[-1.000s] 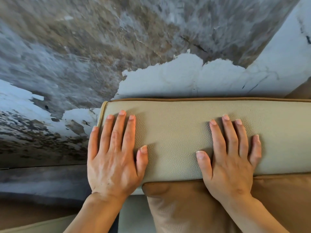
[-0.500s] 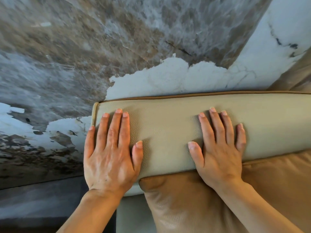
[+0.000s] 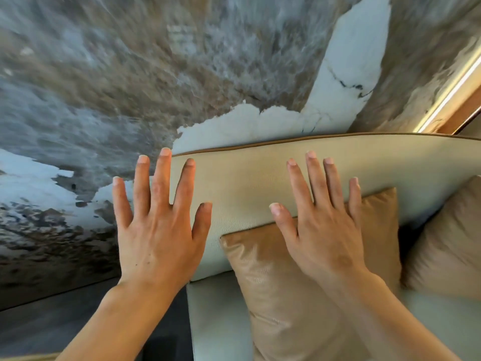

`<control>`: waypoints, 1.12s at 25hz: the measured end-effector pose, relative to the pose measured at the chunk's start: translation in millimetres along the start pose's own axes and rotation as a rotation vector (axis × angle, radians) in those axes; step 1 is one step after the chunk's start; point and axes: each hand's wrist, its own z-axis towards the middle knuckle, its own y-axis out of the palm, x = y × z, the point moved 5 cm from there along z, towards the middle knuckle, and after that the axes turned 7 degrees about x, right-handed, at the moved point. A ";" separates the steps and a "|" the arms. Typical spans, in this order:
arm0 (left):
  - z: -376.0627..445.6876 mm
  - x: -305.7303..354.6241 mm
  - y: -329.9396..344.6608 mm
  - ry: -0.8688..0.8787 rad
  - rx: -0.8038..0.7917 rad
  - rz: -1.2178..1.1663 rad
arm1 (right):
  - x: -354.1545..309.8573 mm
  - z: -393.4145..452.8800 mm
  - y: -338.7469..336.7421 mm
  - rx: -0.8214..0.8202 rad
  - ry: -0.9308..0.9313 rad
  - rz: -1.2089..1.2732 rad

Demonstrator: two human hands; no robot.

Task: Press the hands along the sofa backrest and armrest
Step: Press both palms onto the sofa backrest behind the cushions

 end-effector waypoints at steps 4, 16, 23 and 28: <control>-11.8 -2.9 -103.1 0.006 0.099 0.028 | -6.4 -13.9 -109.7 0.085 -0.007 0.020; -111.4 55.6 -488.1 -0.147 0.394 0.109 | 23.6 -127.0 -494.7 0.463 -0.152 0.208; -188.4 34.0 -605.8 -0.210 0.474 0.237 | -3.2 -185.0 -594.5 0.560 -0.230 0.310; -246.6 -22.2 -664.3 -0.263 0.499 0.311 | -69.5 -223.0 -635.6 0.588 -0.309 0.413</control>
